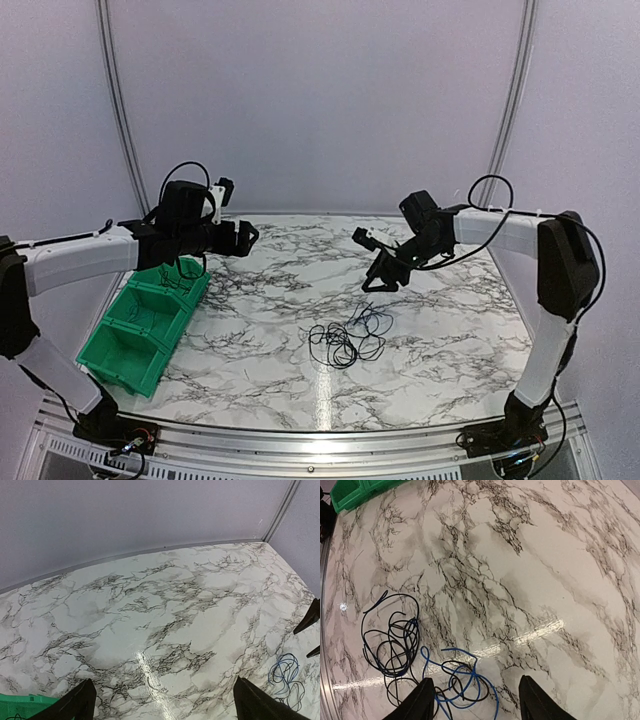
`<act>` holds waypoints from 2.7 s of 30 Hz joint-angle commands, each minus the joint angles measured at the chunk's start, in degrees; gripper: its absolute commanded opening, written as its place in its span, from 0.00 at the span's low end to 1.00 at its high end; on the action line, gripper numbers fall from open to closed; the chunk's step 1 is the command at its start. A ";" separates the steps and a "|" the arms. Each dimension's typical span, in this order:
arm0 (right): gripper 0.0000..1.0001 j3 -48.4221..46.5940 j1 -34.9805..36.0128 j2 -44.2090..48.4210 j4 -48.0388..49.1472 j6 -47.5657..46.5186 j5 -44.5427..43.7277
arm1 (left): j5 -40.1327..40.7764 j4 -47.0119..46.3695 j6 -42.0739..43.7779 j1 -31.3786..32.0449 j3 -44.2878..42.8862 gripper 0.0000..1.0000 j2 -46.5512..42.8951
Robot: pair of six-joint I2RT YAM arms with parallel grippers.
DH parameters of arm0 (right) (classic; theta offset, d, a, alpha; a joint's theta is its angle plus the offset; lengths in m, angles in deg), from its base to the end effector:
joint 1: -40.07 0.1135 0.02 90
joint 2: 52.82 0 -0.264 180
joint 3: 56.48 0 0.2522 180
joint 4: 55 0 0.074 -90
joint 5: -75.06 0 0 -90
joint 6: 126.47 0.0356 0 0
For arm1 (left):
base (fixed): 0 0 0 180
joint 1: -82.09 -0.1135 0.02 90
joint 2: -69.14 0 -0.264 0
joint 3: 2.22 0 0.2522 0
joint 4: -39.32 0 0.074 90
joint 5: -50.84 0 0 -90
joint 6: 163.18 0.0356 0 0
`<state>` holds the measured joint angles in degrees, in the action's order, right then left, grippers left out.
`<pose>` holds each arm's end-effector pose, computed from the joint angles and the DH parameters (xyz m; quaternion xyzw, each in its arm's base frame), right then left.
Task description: Untangle the cables
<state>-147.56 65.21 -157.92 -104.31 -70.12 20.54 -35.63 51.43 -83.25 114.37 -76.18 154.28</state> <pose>0.3349 0.1800 0.2153 -0.5161 0.7730 0.2794 0.2411 0.2934 -0.1827 0.2843 0.1442 0.8225 -0.1745 0.5218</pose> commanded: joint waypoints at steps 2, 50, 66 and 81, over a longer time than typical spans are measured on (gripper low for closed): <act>0.56 -12.49 0.38 -9.82 -11.91 0.60 4.49 | 9.65 5.20 -1.48 0.01 -3.49 0.99 1.58; 0.00 -18.61 2.27 2.95 -19.16 -0.81 15.71 | -16.14 -23.79 -11.91 18.12 3.03 0.78 6.81; 0.00 -15.36 4.19 6.29 -17.80 -1.46 16.28 | -21.23 -37.24 -16.99 20.69 -4.70 0.48 21.41; 0.40 1.60 -0.98 20.94 -1.75 3.38 7.66 | -9.42 -37.46 -18.63 20.18 0.37 0.00 16.01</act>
<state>-151.58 66.04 -143.58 -114.37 -68.24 32.10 -51.06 15.72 -101.21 134.98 -77.71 174.79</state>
